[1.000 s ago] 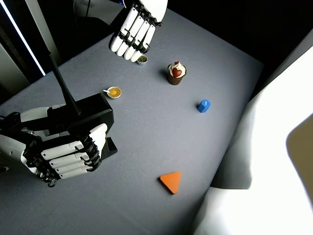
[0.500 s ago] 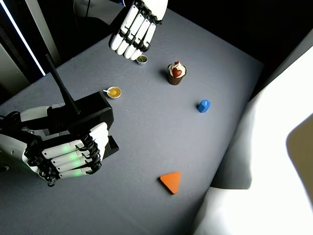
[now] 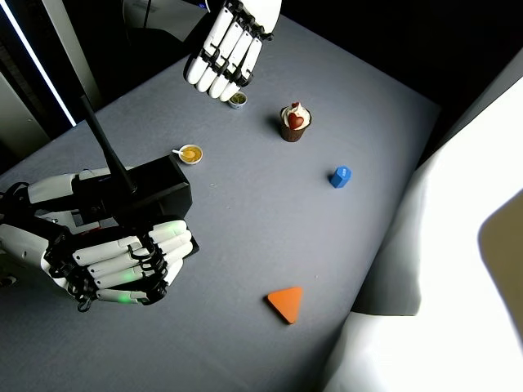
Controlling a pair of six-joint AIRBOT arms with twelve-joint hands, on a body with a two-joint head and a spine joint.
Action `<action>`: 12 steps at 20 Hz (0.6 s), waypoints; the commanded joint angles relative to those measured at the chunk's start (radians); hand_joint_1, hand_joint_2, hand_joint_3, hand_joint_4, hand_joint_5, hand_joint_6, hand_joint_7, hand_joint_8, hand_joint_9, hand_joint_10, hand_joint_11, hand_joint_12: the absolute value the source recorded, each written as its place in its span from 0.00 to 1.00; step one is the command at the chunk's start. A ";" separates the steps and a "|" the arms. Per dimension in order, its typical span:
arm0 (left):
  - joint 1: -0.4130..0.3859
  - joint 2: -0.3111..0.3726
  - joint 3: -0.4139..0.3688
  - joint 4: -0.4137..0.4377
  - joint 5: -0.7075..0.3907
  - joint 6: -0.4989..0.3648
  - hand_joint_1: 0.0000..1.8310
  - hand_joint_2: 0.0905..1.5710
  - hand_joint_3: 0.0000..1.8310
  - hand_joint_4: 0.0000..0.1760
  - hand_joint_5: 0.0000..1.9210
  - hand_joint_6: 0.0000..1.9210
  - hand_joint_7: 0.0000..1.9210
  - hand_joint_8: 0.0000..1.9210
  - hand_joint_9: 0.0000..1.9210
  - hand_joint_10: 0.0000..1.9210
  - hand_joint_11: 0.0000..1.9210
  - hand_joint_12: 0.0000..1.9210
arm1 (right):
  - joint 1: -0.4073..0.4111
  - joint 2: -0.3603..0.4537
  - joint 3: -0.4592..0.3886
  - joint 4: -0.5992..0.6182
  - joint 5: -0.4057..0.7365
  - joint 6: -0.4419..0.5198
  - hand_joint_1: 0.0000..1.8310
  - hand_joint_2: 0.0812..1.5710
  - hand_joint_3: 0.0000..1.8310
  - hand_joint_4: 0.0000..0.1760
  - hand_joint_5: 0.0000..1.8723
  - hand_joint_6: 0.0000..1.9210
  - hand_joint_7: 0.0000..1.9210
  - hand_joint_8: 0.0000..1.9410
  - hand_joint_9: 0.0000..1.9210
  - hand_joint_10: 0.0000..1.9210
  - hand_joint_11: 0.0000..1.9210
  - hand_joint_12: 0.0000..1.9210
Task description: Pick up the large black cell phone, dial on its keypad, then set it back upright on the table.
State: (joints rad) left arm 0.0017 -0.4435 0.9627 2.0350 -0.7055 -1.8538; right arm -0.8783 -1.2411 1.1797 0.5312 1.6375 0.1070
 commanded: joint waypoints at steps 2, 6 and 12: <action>-0.028 0.011 -0.003 -0.067 0.027 -0.009 0.02 0.78 0.00 0.00 0.09 0.00 0.11 0.00 0.09 0.00 0.00 0.24 | -0.005 0.005 0.006 -0.021 0.127 0.017 0.53 0.65 0.00 0.00 0.38 0.00 0.40 0.00 0.34 0.13 0.14 0.64; -0.028 0.012 -0.003 -0.067 0.029 -0.011 0.02 0.78 0.00 0.00 0.09 0.00 0.11 0.00 0.09 0.00 0.00 0.24 | -0.005 0.006 0.008 -0.021 0.127 0.017 0.53 0.65 0.00 0.00 0.38 0.00 0.40 0.00 0.35 0.13 0.14 0.64; -0.029 0.012 -0.003 -0.067 0.030 -0.013 0.02 0.78 0.00 0.00 0.09 0.00 0.11 0.00 0.09 0.00 0.00 0.24 | -0.010 0.005 0.008 -0.021 0.127 0.017 0.53 0.65 0.00 0.00 0.38 0.00 0.40 0.00 0.35 0.12 0.14 0.64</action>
State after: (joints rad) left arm 0.0017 -0.4435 0.9627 2.0350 -0.6991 -1.8576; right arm -0.8841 -1.2423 1.1828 0.5301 1.6413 0.1081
